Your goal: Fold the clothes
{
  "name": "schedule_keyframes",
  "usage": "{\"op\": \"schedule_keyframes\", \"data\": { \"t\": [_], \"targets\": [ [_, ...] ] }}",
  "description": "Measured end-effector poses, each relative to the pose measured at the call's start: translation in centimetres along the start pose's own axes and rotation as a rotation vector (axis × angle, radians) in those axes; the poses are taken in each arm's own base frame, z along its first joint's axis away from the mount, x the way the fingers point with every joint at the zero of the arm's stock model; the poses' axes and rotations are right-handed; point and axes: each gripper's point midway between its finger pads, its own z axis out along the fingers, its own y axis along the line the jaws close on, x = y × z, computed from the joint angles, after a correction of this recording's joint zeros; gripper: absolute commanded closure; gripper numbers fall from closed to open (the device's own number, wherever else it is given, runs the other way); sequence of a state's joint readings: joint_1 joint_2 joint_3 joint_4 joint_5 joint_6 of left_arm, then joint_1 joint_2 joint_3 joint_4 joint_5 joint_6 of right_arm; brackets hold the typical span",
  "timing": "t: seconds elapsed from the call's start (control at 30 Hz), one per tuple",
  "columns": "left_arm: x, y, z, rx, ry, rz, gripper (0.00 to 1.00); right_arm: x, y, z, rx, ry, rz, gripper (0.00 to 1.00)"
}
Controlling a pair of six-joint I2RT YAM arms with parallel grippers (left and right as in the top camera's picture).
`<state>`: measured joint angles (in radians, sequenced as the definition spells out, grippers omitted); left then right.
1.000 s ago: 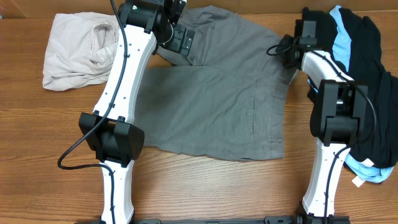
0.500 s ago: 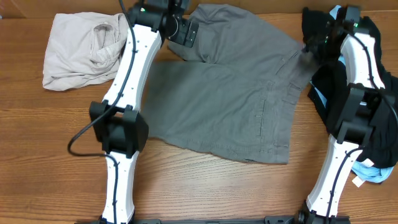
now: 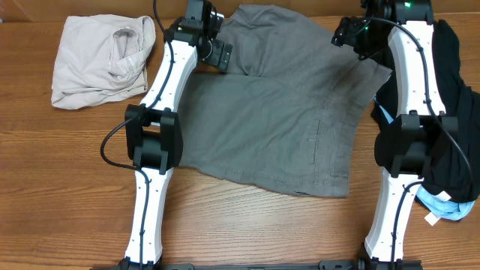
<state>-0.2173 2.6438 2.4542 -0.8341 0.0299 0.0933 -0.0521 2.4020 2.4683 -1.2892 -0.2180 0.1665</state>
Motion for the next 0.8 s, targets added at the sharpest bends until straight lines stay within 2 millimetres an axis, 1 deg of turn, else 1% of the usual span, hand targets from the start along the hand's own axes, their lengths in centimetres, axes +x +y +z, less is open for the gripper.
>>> {"op": "schedule_keyframes", "data": {
  "t": [0.1, 0.2, 0.23, 0.33, 0.5, 0.67, 0.8],
  "targets": [
    [0.5, 0.0, 1.1, 0.0, 0.007, -0.014, 0.09, 0.1, 0.2, 0.0, -0.002, 0.002, -0.005, 0.23],
    [1.6, -0.1, 2.5, 0.002, 0.033, -0.04, 0.14, 0.2, 0.3, 0.1, -0.002, 0.006, -0.008, 0.23],
    [1.6, -0.1, 2.7, 0.007, 0.03, -0.046, 0.17, 0.2, 0.4, 0.1, -0.003, 0.007, -0.01, 0.23],
    [1.6, -0.1, 2.8, 0.003, 0.029, -0.069, 0.28, 0.4, 0.6, 0.1, -0.004, 0.011, -0.013, 0.24],
    [1.6, -0.3, 2.8, 0.004, 0.03, -0.09, 0.64, 0.7, 0.7, 0.2, -0.003, 0.025, -0.013, 0.24],
    [1.8, -0.7, 2.7, 0.01, 0.04, -0.102, 0.96, 1.1, 0.6, 0.1, 0.001, 0.04, -0.01, 0.24],
    [2.4, -0.7, 2.4, -0.004, 0.071, -0.121, 0.96, 1.5, 0.6, 0.2, 0.004, 0.053, -0.009, 0.24]
  ]
}}
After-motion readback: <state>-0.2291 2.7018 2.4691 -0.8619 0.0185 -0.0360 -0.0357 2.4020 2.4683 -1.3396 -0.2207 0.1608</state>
